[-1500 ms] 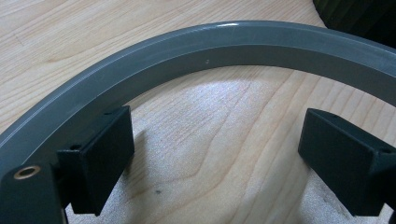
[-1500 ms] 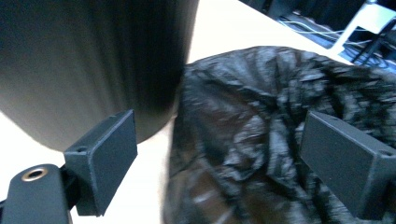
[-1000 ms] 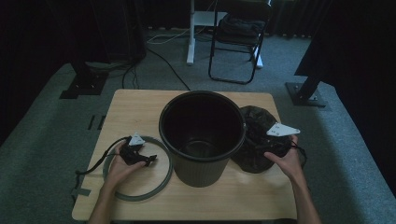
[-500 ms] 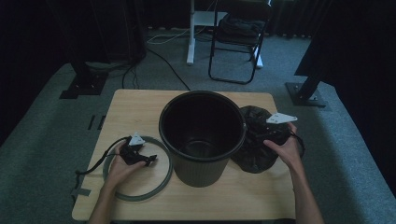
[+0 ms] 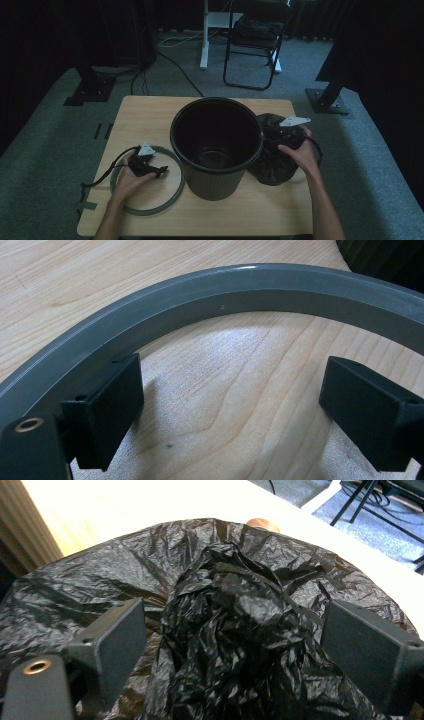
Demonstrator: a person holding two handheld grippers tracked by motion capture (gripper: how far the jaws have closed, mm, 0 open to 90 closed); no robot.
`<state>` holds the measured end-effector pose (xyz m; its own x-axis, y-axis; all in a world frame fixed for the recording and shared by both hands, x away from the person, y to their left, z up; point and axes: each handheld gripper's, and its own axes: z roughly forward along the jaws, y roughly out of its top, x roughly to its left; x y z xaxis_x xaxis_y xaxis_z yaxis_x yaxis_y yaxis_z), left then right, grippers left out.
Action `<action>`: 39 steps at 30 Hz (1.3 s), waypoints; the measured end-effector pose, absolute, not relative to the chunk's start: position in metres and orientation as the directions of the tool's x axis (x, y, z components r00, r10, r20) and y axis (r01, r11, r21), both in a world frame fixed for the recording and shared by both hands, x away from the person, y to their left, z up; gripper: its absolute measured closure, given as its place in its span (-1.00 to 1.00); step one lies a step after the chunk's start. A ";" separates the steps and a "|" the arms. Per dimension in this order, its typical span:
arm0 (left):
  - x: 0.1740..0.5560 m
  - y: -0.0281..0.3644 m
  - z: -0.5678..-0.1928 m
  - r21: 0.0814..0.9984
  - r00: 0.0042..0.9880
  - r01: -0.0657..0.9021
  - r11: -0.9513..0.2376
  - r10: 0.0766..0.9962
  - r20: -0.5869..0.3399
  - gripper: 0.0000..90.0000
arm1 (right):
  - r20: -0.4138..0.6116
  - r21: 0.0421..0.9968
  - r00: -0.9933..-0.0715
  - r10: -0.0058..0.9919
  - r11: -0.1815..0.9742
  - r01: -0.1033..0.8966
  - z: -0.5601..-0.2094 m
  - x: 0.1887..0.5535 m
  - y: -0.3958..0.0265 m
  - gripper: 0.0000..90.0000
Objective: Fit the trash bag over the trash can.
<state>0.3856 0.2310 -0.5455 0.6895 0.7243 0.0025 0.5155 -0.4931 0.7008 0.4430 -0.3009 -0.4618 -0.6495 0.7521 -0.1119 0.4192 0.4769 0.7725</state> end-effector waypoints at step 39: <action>0.386 0.231 -0.545 0.701 0.689 0.515 -0.493 0.724 0.003 -0.76 | -0.148 0.623 -0.675 0.722 0.599 0.504 -0.497 0.465 -0.276 -0.75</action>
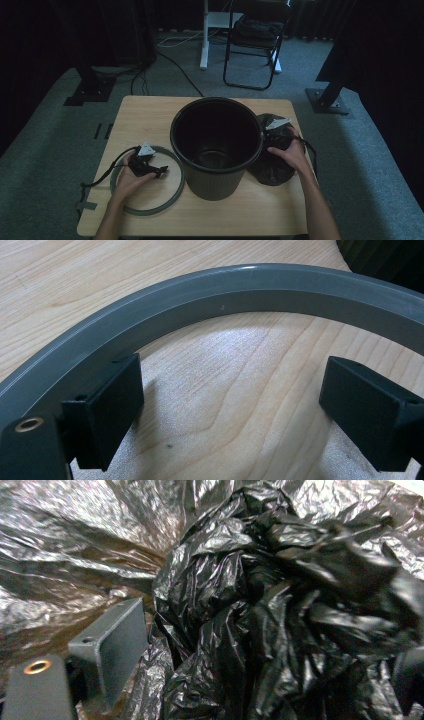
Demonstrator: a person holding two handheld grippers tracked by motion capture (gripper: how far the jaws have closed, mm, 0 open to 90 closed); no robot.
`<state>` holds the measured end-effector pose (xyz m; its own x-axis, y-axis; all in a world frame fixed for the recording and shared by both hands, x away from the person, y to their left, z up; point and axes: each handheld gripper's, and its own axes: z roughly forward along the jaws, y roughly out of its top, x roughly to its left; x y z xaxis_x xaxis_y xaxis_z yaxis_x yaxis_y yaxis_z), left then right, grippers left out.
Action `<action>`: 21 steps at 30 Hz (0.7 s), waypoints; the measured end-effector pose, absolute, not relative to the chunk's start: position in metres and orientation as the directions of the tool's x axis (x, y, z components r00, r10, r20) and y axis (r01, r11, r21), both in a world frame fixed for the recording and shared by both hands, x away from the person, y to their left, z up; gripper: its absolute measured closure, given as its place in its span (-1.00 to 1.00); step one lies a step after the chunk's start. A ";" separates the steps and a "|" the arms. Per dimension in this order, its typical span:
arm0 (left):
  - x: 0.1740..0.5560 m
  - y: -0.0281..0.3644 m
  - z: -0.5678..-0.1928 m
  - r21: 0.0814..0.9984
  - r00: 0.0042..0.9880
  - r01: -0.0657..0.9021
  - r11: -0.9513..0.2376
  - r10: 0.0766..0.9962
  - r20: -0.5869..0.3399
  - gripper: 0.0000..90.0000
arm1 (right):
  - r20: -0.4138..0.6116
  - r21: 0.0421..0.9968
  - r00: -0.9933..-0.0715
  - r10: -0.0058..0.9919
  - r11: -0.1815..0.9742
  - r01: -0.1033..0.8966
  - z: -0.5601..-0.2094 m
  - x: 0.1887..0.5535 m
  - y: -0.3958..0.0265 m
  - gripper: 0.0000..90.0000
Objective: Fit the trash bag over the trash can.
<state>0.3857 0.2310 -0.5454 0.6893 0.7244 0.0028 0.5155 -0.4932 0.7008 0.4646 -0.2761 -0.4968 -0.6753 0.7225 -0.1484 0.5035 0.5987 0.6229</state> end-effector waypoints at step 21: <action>0.386 0.231 -0.545 0.701 0.689 0.515 -0.493 0.725 0.003 -0.76 | -0.128 0.499 -0.690 0.713 0.647 0.576 -0.510 0.471 -0.272 0.17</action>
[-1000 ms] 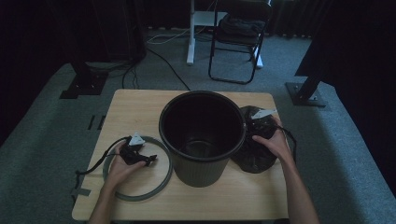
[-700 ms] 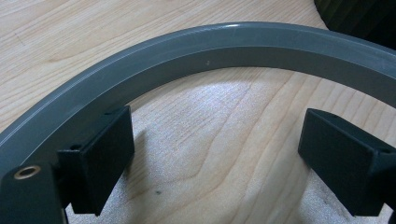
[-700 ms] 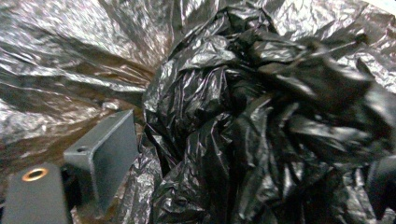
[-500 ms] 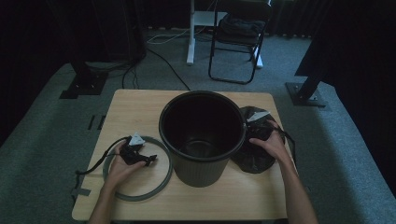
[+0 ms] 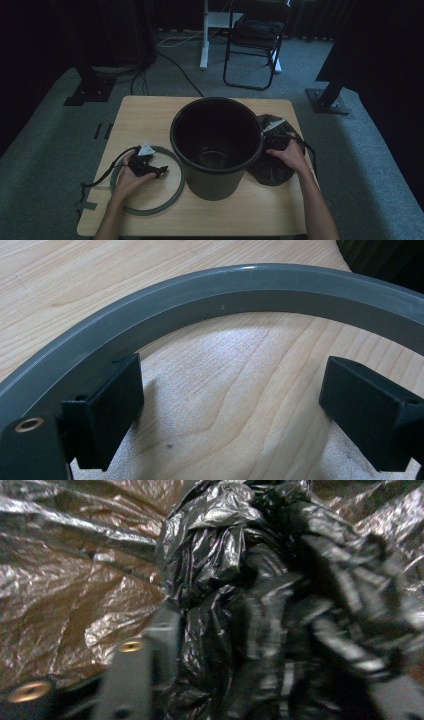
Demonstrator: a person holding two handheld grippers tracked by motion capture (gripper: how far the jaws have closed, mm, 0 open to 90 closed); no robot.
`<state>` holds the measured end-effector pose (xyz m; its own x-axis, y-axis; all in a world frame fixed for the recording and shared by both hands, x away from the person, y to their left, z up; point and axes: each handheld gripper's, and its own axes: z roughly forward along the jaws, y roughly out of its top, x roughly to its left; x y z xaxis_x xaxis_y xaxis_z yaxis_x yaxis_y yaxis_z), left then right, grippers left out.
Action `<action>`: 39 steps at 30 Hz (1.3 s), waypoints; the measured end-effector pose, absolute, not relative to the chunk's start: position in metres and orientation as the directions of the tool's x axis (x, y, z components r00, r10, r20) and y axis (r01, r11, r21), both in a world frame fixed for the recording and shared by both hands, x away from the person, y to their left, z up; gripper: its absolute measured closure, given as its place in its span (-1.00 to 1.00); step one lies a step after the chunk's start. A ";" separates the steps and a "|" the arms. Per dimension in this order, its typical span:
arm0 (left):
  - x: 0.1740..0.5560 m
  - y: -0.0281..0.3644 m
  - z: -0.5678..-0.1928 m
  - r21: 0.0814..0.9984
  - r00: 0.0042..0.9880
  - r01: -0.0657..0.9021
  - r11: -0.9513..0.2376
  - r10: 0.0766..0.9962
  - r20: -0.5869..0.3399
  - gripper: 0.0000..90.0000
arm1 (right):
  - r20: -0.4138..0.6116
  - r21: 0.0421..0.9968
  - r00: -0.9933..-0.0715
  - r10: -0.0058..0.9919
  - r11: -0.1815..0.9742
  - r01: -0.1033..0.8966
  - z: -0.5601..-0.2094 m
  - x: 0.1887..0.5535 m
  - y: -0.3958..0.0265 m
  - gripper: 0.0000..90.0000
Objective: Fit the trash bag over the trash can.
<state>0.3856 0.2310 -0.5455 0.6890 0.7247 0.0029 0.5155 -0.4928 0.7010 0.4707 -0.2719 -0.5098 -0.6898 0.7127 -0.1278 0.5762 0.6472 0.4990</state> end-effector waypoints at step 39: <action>0.386 0.231 -0.545 0.701 0.689 0.516 -0.493 0.725 0.002 -0.76 | -0.082 0.633 -0.659 0.748 0.550 0.546 -0.459 0.452 -0.319 0.86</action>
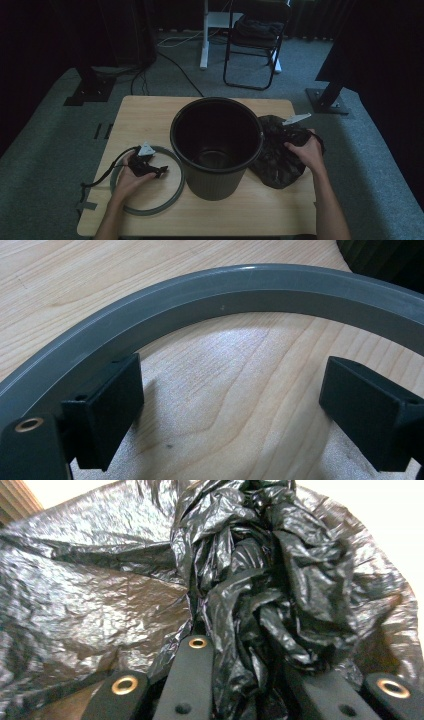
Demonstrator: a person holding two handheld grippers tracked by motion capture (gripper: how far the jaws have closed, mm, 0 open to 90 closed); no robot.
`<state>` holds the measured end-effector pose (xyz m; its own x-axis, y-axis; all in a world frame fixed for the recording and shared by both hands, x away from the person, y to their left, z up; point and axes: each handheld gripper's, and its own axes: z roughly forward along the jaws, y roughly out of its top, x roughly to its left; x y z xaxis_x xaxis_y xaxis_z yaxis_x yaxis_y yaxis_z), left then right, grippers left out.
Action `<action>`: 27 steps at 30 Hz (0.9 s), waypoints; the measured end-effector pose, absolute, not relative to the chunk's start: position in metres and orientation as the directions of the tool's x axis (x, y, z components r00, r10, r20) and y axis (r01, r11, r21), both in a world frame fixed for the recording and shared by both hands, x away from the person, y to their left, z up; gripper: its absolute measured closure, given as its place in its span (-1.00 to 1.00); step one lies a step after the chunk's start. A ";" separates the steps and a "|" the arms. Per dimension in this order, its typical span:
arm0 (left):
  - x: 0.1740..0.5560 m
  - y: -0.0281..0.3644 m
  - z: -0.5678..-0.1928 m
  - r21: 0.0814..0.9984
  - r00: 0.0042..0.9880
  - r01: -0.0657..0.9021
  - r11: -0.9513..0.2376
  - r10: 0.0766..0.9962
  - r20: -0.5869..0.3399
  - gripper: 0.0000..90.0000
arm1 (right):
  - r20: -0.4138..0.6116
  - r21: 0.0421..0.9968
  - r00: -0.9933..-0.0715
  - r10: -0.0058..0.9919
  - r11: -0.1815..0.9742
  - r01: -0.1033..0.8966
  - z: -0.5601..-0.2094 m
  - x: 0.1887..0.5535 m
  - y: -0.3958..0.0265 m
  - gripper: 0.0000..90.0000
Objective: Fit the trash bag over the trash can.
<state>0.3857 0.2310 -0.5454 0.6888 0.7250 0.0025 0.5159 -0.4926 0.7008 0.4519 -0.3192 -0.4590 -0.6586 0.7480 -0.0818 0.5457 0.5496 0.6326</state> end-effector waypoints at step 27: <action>0.386 0.231 -0.545 0.701 0.689 0.516 -0.493 0.725 0.003 -0.76 | -0.105 0.728 -0.648 0.754 0.502 0.466 -0.412 0.439 -0.338 0.85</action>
